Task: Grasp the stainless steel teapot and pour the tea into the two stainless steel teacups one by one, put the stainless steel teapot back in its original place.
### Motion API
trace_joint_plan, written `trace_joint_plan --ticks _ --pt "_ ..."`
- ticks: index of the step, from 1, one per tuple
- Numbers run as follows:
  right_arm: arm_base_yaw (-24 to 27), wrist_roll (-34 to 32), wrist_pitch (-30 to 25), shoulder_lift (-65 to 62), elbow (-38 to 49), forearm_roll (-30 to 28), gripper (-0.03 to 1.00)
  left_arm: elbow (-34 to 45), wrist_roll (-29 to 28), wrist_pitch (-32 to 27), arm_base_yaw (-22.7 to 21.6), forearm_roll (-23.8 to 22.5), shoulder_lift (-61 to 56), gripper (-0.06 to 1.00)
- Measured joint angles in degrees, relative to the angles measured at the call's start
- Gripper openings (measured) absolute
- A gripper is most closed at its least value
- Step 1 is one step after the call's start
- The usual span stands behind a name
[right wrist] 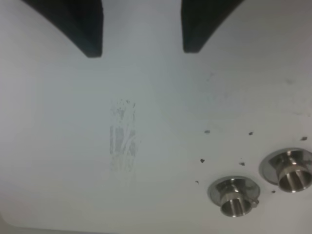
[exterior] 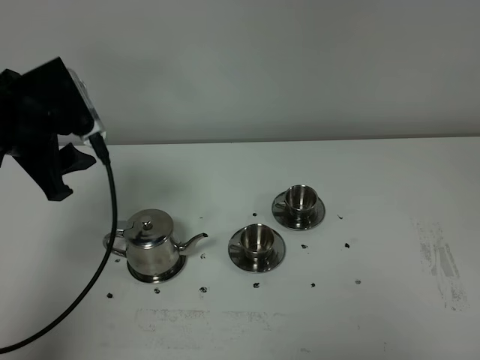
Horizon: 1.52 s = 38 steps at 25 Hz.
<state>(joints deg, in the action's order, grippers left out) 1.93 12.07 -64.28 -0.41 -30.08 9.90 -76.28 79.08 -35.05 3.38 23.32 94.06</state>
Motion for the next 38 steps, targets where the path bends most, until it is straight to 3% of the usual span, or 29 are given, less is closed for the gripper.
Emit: trace_joint_plan --ticks 2,4,7,11,18,25,38 --pt "0.0 0.0 0.0 0.0 0.0 0.0 0.36 0.5 9.0 -1.4 -0.6 3.3 0.0 0.53" --pt "0.0 0.0 0.0 0.0 0.0 0.0 0.36 0.5 14.6 -3.0 -1.5 5.8 0.2 0.53" --pt "0.0 0.0 0.0 0.0 0.0 0.0 0.36 0.5 18.1 -5.3 -2.4 6.6 0.7 0.53" --pt "0.0 0.0 0.0 0.0 0.0 0.0 0.36 -0.5 18.2 -10.2 -3.9 6.1 2.6 0.53" --pt "0.0 0.0 0.0 0.0 0.0 0.0 0.36 -6.2 16.4 -17.7 -3.9 1.3 8.5 0.53" --pt "0.0 0.0 0.0 0.0 0.0 0.0 0.36 -9.2 16.3 -18.7 -1.4 -4.9 13.8 0.53" --pt "0.0 0.0 0.0 0.0 0.0 0.1 0.36 -9.3 14.4 -17.9 3.6 -11.1 16.7 0.53"
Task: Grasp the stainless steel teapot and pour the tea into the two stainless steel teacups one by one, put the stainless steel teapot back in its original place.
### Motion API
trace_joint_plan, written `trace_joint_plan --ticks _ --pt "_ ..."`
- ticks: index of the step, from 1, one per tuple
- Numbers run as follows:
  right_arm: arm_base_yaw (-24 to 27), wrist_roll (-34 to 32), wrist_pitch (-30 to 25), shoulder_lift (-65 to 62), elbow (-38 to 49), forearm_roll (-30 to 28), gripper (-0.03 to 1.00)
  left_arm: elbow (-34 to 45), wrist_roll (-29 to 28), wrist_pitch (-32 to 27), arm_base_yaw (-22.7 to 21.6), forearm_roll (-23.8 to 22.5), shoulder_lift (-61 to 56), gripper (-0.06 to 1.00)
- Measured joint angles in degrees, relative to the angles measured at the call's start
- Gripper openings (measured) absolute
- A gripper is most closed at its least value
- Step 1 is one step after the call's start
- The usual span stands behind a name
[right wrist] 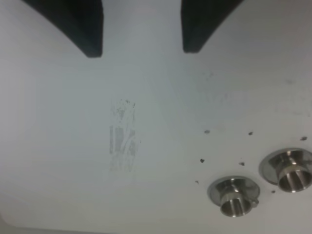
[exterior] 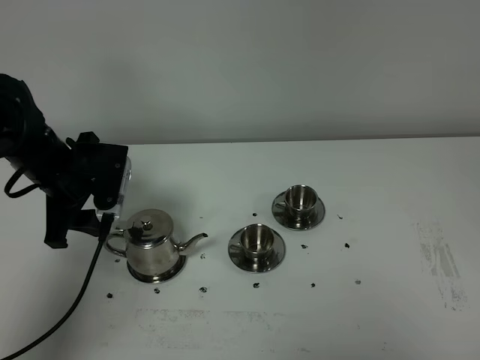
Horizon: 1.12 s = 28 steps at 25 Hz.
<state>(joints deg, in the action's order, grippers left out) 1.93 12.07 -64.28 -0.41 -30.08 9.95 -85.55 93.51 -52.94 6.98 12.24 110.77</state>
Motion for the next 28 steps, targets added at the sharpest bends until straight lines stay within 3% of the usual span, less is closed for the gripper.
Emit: trace_joint_plan --ticks 4,9,28 --pt "0.0 0.0 0.0 0.0 0.0 0.0 0.36 0.0 -3.7 0.9 0.6 -2.7 1.1 0.53" --pt "0.0 0.0 0.0 0.0 0.0 0.0 0.36 0.0 -4.3 1.4 1.4 -4.4 2.4 0.53" --pt "0.0 0.0 0.0 0.0 0.0 0.0 0.36 0.0 -5.9 5.6 4.0 -4.6 5.8 0.53"
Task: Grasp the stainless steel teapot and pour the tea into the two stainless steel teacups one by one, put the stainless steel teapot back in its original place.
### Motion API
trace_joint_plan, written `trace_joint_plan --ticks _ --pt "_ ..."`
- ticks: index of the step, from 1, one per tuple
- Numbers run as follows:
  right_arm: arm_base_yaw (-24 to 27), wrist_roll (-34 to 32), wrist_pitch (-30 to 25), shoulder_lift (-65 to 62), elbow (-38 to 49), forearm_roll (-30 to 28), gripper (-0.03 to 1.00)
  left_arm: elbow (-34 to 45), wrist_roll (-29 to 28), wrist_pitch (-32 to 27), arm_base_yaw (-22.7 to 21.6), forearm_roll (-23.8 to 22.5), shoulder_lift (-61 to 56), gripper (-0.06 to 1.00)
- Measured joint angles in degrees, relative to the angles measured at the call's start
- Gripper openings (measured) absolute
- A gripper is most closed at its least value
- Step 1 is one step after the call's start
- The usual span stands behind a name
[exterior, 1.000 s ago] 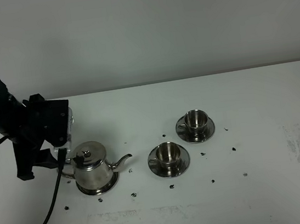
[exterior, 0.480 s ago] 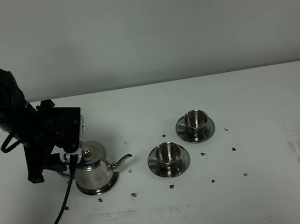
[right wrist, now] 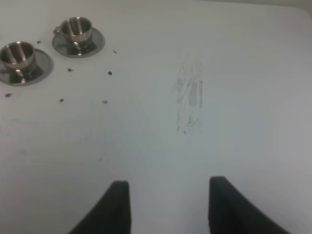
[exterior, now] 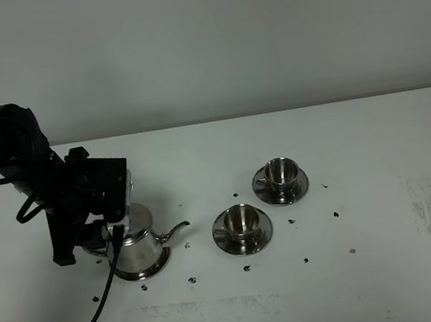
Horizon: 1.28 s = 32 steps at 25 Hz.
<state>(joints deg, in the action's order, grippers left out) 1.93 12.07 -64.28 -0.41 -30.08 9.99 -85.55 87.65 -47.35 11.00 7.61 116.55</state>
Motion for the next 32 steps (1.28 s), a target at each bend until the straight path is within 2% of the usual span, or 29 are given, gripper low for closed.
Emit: trace_joint_plan --ticks 6,18,23,32 --pt "0.0 0.0 0.0 0.0 0.0 0.0 0.36 0.0 -0.4 0.8 0.4 -0.5 1.1 0.53" --pt "0.0 0.0 0.0 0.0 0.0 0.0 0.36 0.0 -7.2 1.4 0.6 -1.7 1.8 0.53" --pt "0.0 0.0 0.0 0.0 0.0 0.0 0.36 0.0 -7.3 1.7 1.1 -1.8 2.1 0.51" --pt "0.0 0.0 0.0 0.0 0.0 0.0 0.36 0.0 -4.5 3.2 1.8 -1.9 2.1 0.42"
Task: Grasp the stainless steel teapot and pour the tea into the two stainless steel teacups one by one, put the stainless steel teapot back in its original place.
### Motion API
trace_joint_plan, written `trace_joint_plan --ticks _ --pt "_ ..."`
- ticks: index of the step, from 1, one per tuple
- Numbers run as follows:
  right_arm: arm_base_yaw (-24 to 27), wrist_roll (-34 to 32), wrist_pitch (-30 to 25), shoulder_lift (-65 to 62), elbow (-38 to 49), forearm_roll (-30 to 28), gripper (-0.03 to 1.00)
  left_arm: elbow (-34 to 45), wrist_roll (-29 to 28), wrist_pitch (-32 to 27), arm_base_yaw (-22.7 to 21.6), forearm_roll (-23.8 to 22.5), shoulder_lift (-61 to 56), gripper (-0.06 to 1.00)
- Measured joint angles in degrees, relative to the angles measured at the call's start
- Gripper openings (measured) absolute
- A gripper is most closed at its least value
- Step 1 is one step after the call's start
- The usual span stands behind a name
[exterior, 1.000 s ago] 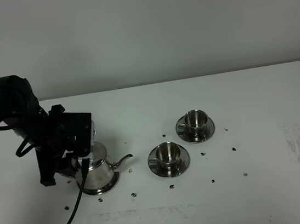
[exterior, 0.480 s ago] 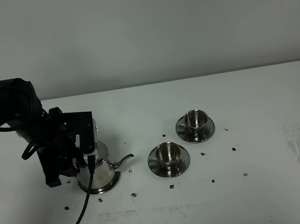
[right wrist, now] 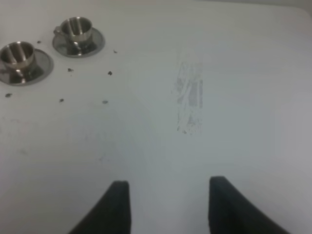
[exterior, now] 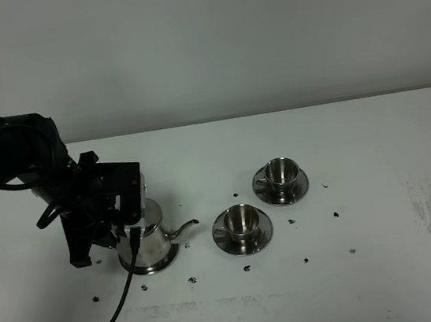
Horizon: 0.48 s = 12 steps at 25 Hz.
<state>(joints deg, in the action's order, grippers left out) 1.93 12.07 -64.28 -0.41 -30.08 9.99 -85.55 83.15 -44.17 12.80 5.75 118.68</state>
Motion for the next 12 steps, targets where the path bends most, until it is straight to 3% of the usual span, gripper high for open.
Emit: trace_joint_plan --ticks 3,6,12 --pt "0.0 0.0 0.0 0.0 0.0 0.0 0.36 0.0 0.0 0.0 0.0 0.0 0.0 0.35" --pt "0.0 0.0 0.0 0.0 0.0 0.0 0.36 0.0 0.1 -0.3 0.1 0.0 0.0 0.21" --pt "0.0 0.0 0.0 0.0 0.0 0.0 0.36 0.0 -0.2 -0.2 0.1 0.3 0.0 0.22"
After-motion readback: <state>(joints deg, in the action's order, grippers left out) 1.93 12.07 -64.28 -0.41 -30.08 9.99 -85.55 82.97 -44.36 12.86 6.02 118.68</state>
